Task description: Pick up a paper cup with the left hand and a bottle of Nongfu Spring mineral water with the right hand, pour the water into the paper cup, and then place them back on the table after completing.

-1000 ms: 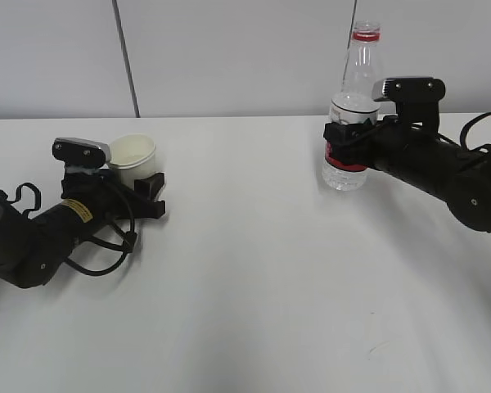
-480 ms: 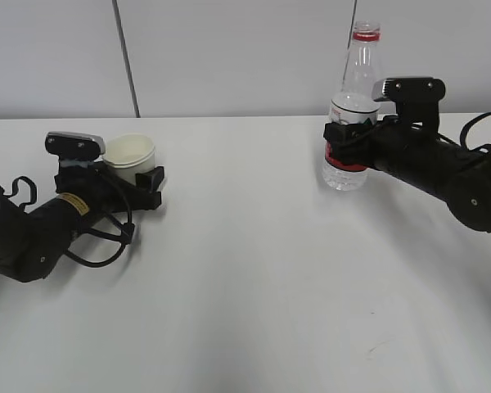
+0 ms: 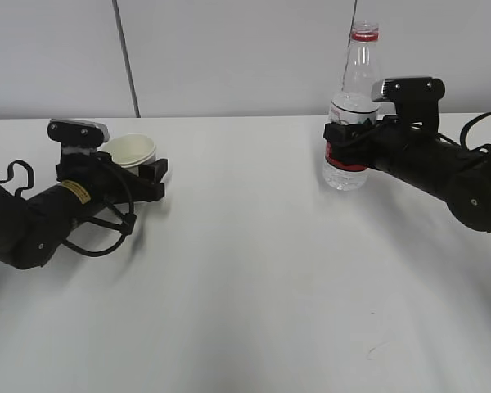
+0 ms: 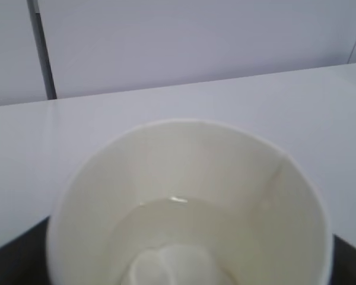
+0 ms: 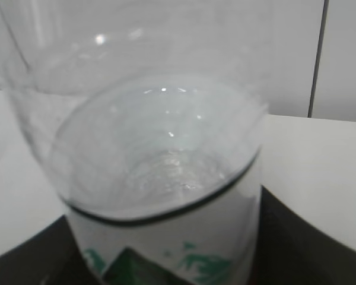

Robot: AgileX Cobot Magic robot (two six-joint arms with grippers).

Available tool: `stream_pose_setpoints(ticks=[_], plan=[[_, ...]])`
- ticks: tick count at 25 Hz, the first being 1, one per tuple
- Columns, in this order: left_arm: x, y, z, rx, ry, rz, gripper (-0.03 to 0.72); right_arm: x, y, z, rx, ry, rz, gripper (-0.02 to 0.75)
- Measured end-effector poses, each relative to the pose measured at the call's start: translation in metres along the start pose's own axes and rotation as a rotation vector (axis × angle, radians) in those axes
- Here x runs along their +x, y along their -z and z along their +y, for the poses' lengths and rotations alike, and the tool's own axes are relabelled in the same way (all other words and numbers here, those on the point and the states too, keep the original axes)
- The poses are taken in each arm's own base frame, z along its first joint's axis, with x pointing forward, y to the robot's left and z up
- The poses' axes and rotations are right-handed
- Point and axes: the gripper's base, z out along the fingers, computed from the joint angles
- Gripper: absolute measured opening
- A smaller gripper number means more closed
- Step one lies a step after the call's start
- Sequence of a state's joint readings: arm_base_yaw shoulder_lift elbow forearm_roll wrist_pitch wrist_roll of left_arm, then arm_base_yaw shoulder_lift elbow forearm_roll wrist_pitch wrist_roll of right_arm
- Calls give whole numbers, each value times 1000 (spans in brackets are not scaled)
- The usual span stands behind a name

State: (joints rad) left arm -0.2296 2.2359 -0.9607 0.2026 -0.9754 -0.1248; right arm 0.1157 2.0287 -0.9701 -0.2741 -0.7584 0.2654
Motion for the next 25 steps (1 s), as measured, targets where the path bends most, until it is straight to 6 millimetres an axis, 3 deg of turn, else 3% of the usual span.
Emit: stream_pose_setpoints(ticks=[14,25], plan=[[-3,45,-8,-2,22,0,556,1,0,0,-1,4,0,451],[2,74,-13,-6,35,38,556,39,-14,-3,-32,-17,-31,451]])
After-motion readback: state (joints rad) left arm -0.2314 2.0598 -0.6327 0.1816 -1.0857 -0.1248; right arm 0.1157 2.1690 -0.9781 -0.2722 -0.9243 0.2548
